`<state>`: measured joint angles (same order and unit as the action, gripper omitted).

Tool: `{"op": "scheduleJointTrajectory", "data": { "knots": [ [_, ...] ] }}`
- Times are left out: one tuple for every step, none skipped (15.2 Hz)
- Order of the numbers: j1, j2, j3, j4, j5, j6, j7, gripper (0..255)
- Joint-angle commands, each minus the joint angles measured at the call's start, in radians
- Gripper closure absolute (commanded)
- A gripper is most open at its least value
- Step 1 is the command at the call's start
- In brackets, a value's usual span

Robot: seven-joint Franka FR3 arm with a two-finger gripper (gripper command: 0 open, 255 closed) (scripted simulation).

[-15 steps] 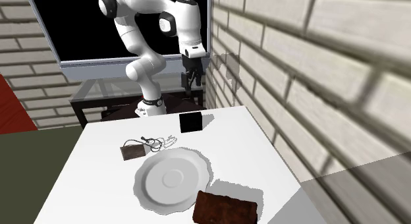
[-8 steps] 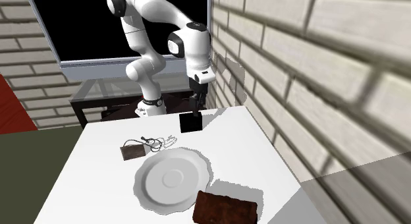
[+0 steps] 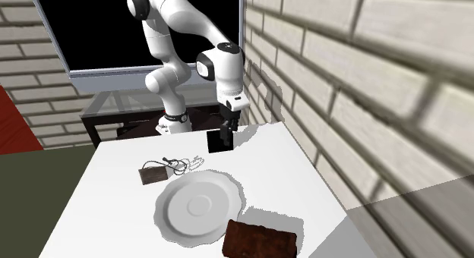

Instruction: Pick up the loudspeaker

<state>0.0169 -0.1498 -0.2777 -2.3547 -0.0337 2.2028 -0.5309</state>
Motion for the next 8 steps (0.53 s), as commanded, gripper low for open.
{"op": "scheduleJointTrajectory", "data": {
  "knots": [
    [0.0, 0.006, 0.0, -0.007, 0.002, 0.014, -0.001, 0],
    [0.0, 0.007, -0.001, -0.006, 0.002, 0.013, -0.002, 255],
    [0.0, 0.007, 0.0, -0.005, 0.002, 0.012, -0.001, 255],
    [0.0, 0.007, 0.0, -0.005, 0.002, 0.012, -0.001, 255],
    [0.0, 0.007, 0.0, -0.005, 0.002, 0.012, -0.001, 255],
    [0.0, 0.007, 0.0, -0.005, 0.002, 0.012, -0.001, 255],
    [0.0, 0.007, 0.0, -0.005, 0.002, 0.012, -0.001, 255],
    [0.0, 0.007, 0.0, -0.005, 0.002, 0.012, -0.001, 255]
  ]
}}
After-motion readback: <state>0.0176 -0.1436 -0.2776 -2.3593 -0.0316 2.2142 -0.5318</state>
